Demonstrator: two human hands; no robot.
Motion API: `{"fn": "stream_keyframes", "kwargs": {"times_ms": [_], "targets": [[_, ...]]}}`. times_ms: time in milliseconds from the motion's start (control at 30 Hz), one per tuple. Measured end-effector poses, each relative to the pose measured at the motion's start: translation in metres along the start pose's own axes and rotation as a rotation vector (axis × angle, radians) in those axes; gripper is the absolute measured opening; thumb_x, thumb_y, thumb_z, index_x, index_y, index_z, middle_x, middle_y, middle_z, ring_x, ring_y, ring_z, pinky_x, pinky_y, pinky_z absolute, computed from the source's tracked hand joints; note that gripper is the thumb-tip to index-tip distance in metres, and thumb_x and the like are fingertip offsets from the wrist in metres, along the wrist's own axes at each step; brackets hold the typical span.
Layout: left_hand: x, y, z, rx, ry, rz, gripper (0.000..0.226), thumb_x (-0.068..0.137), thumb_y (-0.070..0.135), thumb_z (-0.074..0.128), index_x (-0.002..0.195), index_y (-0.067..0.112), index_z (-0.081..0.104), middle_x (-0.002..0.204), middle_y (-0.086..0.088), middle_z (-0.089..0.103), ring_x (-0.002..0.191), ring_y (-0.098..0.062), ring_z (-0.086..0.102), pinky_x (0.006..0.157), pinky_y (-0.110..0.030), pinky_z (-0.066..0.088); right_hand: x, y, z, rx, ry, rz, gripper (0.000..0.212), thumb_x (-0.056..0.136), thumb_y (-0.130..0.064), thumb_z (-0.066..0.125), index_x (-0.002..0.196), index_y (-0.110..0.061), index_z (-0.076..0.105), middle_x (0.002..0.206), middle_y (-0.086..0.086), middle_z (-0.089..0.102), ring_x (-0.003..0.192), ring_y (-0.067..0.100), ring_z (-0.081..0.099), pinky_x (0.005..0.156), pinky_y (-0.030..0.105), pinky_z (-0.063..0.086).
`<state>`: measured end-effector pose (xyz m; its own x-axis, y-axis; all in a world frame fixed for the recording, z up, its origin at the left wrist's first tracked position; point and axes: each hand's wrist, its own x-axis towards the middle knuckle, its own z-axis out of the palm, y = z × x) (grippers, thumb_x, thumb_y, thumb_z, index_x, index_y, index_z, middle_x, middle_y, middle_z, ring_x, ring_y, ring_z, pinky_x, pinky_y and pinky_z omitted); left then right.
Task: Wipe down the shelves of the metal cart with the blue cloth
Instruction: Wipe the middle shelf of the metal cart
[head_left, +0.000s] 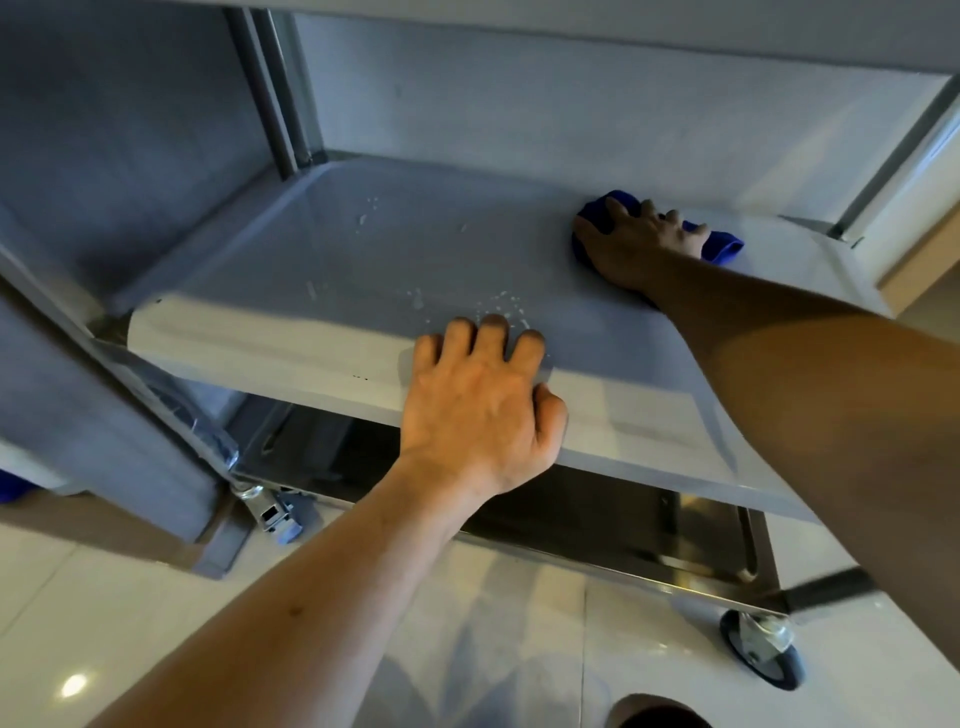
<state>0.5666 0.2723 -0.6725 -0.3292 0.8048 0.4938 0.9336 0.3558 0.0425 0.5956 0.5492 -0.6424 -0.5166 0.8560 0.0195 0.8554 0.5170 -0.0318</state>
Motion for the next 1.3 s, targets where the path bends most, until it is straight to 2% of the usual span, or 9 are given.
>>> {"fn": "stream_keyframes", "kwargs": {"times_ms": [233,400,500,633,800,900,1000,1167,1300], "targets": [[-0.001,-0.001,-0.006,0.007,-0.038,-0.002,0.042,0.087,0.043,0.038,0.108,0.015,0.061,0.106,-0.013,0.062,0.092,-0.032,0.054,0.079,-0.046,0.044,-0.057,-0.003,0.009,-0.008,0.008,-0.056,0.080,0.089,-0.079,0.007,0.158,-0.038,0.016,0.163,0.009,0.023,0.145,0.040,0.023,0.112,0.068,0.014],[-0.005,0.003,-0.017,0.050,-0.123,-0.089,0.047,0.089,0.045,0.029,0.116,0.020,0.058,0.119,-0.011,0.058,0.105,-0.031,0.050,0.088,-0.050,0.042,-0.110,-0.006,0.007,-0.026,0.007,-0.099,0.081,0.088,-0.080,0.004,0.158,-0.039,0.013,0.166,0.007,0.017,0.148,0.038,0.019,0.114,0.067,0.011],[-0.004,0.006,-0.022,0.049,-0.198,-0.125,0.041,0.094,0.045,0.036,0.123,0.022,0.052,0.126,-0.009,0.054,0.114,-0.029,0.048,0.096,-0.050,0.040,-0.140,-0.006,0.006,-0.003,-0.004,-0.103,0.081,0.088,-0.081,0.005,0.158,-0.041,0.010,0.168,0.004,0.011,0.150,0.037,0.013,0.115,0.067,0.008],[0.000,-0.009,-0.035,-0.096,-0.221,-0.118,0.033,0.100,0.038,0.040,0.121,0.019,0.057,0.118,-0.006,0.061,0.109,-0.023,0.055,0.095,-0.043,0.047,-0.179,-0.007,0.005,0.016,-0.026,-0.133,0.080,0.088,-0.081,0.005,0.158,-0.042,0.006,0.169,0.003,0.006,0.151,0.036,0.009,0.116,0.067,0.005],[-0.007,-0.034,-0.050,-0.332,-0.315,-0.137,0.034,0.100,0.030,0.049,0.132,0.022,0.056,0.123,-0.004,0.063,0.109,-0.022,0.060,0.092,-0.042,0.053,-0.216,-0.027,0.000,0.006,0.000,-0.160,0.080,0.090,-0.080,0.004,0.158,-0.040,0.009,0.168,0.007,0.010,0.151,0.040,0.011,0.116,0.068,0.007],[-0.015,-0.046,-0.050,-0.221,-0.190,-0.154,0.032,0.096,0.028,0.052,0.125,0.019,0.061,0.116,-0.006,0.068,0.106,-0.025,0.061,0.088,-0.042,0.052,-0.228,-0.058,0.001,0.014,0.007,-0.183,0.078,0.091,-0.078,0.003,0.158,-0.038,0.009,0.168,0.011,0.009,0.151,0.043,0.010,0.116,0.069,0.005],[-0.020,-0.066,-0.049,-0.078,-0.080,-0.257,0.031,0.092,0.028,0.051,0.116,0.016,0.066,0.109,-0.009,0.069,0.104,-0.030,0.059,0.087,-0.044,0.047,-0.233,-0.091,0.007,0.036,0.016,-0.246,0.075,0.093,-0.075,0.005,0.158,-0.038,0.009,0.168,0.013,0.008,0.151,0.044,0.008,0.114,0.070,0.003],[-0.024,-0.103,-0.038,-0.028,-0.074,-0.288,0.025,0.093,0.033,0.049,0.102,0.015,0.064,0.104,-0.009,0.067,0.103,-0.030,0.056,0.088,-0.047,0.044,-0.210,-0.115,0.010,0.044,0.007,-0.250,0.077,0.091,-0.077,0.008,0.158,-0.039,0.010,0.168,0.012,0.007,0.150,0.046,0.007,0.112,0.072,0.001],[-0.022,-0.106,-0.029,0.011,-0.075,-0.279,0.027,0.092,0.037,0.047,0.101,0.016,0.061,0.104,-0.009,0.062,0.103,-0.029,0.053,0.090,-0.047,0.040,-0.173,-0.120,0.009,0.063,-0.065,-0.227,0.077,0.091,-0.078,0.014,0.158,-0.042,0.005,0.169,0.008,-0.001,0.151,0.043,-0.001,0.113,0.070,-0.005]]}}
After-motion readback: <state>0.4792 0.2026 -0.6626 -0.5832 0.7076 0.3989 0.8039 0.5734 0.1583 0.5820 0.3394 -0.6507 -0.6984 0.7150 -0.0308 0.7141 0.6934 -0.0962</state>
